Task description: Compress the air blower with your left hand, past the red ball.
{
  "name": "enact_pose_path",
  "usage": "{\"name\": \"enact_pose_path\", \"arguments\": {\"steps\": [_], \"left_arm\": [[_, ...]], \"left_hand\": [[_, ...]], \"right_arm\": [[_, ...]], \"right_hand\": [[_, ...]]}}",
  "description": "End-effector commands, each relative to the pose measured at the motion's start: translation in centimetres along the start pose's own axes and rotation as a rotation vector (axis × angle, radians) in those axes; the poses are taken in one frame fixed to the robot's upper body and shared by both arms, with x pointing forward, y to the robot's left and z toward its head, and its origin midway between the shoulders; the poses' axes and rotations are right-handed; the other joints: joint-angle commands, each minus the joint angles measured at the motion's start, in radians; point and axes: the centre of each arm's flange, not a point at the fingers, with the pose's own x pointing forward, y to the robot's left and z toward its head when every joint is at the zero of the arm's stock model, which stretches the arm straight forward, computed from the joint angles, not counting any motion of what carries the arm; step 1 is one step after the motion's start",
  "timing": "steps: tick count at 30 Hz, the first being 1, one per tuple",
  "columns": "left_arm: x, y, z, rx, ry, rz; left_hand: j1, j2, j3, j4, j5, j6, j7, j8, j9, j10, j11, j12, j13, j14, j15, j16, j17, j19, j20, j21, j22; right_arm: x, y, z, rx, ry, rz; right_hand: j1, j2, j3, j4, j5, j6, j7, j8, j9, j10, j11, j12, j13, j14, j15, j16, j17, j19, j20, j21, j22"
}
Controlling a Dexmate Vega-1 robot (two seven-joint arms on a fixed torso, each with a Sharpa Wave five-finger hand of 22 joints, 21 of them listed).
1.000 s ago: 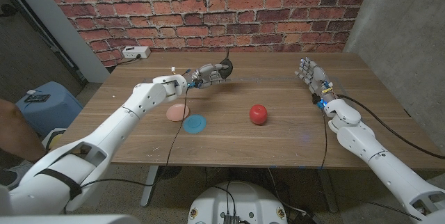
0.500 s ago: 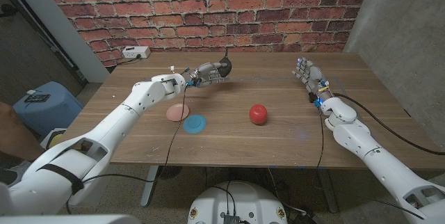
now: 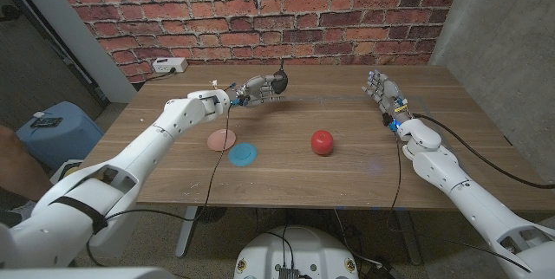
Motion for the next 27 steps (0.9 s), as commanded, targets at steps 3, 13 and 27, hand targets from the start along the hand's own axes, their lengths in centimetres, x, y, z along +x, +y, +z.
{"name": "enact_pose_path", "arguments": {"steps": [3, 13, 27], "left_arm": [[0.52, 0.3, 0.46, 0.015, 0.017, -0.046], [0.86, 0.03, 0.65, 0.017, 0.024, -0.07], [1.14, -0.46, 0.27, -0.002, 0.021, -0.1]], "left_hand": [[-0.02, -0.003, 0.001, 0.006, -0.001, -0.018, 0.003, -0.014, -0.005, -0.022, 0.005, -0.02, -0.005, -0.015, 0.011, -0.012, -0.002, -0.015, 0.006, -0.004, 0.004], [-0.035, -0.001, 0.001, 0.007, -0.002, -0.055, 0.0, -0.033, -0.013, -0.047, 0.016, -0.035, -0.005, -0.035, 0.03, -0.025, -0.004, -0.033, 0.017, -0.009, 0.003], [-0.061, 0.0, -0.005, 0.009, -0.006, -0.097, 0.011, -0.055, -0.027, -0.085, 0.027, -0.057, -0.002, -0.072, 0.054, -0.043, -0.002, -0.062, 0.029, -0.016, 0.003]], "right_arm": [[0.7, 0.08, 0.21, -0.002, -0.013, -0.008], [0.78, -0.14, 0.44, -0.008, -0.012, -0.005], [0.87, -0.58, 0.93, -0.022, 0.0, 0.008]], "right_hand": [[0.009, -0.001, -0.004, 0.001, -0.001, 0.003, 0.006, 0.003, 0.003, 0.001, 0.002, 0.004, 0.001, -0.002, 0.004, 0.007, 0.003, 0.008, -0.001, 0.005, 0.002], [0.011, -0.002, -0.004, 0.0, -0.001, 0.003, 0.007, 0.003, 0.003, 0.0, 0.002, 0.004, 0.0, -0.003, 0.003, 0.006, 0.002, 0.008, -0.002, 0.005, 0.002], [0.015, -0.004, -0.004, -0.004, -0.001, -0.002, 0.028, 0.001, 0.002, 0.0, 0.008, 0.004, 0.0, 0.002, 0.018, 0.008, 0.001, 0.009, -0.002, 0.006, 0.002]]}}
